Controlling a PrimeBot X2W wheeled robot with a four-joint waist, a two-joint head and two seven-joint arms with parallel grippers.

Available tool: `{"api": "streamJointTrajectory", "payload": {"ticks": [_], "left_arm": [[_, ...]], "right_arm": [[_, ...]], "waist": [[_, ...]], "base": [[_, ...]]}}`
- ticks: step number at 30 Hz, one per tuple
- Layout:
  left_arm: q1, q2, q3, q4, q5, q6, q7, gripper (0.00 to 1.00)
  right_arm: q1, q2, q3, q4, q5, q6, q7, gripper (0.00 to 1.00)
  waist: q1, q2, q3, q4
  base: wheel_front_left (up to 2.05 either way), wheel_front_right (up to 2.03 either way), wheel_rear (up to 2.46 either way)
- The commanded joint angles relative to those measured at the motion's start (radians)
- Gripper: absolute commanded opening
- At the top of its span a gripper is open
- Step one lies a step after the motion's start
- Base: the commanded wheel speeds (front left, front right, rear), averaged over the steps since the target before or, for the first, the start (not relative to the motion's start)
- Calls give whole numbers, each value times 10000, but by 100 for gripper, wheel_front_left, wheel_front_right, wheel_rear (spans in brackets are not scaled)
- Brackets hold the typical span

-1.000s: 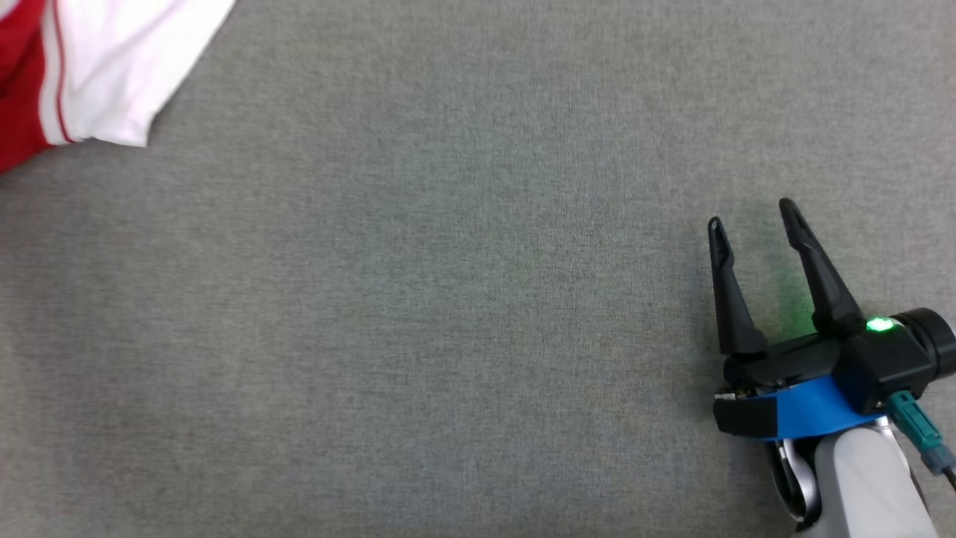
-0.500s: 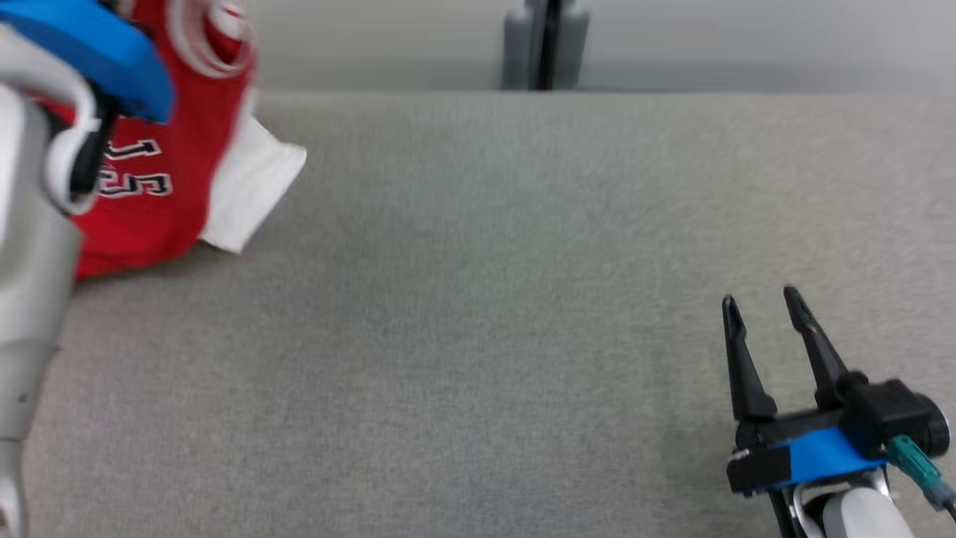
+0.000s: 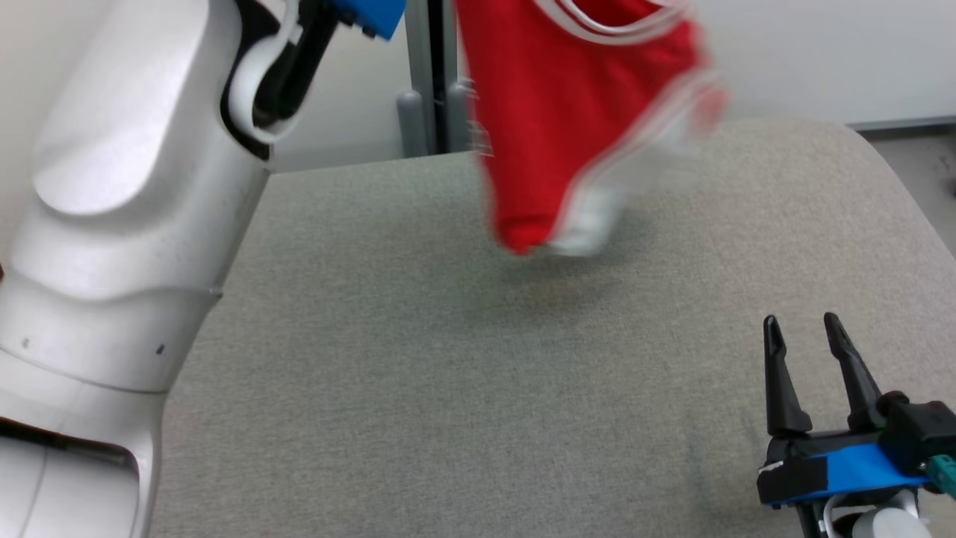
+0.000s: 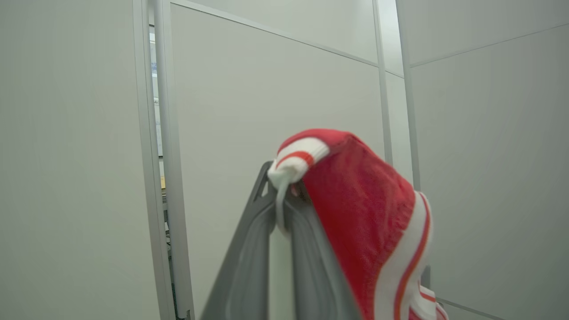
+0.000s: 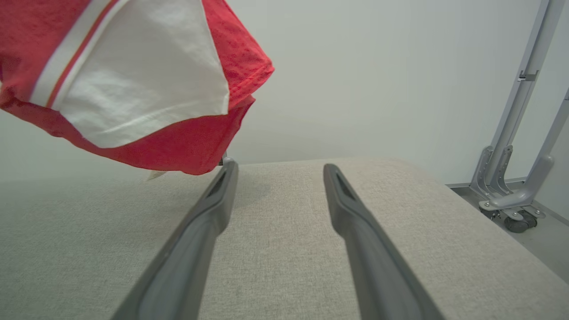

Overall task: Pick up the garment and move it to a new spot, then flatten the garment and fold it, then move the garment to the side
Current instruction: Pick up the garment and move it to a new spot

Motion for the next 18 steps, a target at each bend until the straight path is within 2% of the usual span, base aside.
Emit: {"api": "streamJointTrajectory", "payload": {"ticks": [1, 8, 13, 14, 16, 18], "left_arm": [[477, 35, -70, 339, -115, -2, -54, 0], [2295, 353, -194, 2350, -352, 87, -459, 0], [3143, 860, -153, 4149, -230, 240, -1116, 0], [3239, 956, -223, 4427, -122, 244, -1246, 36], [3303, 1113, -231, 4850, -21, 286, -1518, 100], [3230, 1209, -187, 5094, 102, 304, -1733, 100]], "right_arm": [[-160, -38, -94, -55, 68, 1, -7, 100], [-566, -38, -520, -145, 105, 1, -7, 100], [-885, -39, -373, -198, 240, 1, -7, 100], [-947, -39, -346, -199, 276, 1, -7, 100], [-1048, -38, -288, -207, 312, 1, -7, 100], [-1174, -39, -255, -226, 355, 1, -7, 100]], "waist": [[3, -1, 145, -91], [3, -1, 1068, -376], [3, -1, 1801, -561], [3, -1, 1931, -579], [3, -1, 2176, -594], [3, -1, 2393, -584]], "base": [[0, 0, 0], [0, 0, 0], [0, 0, 0], [0, 0, 0], [0, 0, 0], [0, 0, 0]]}}
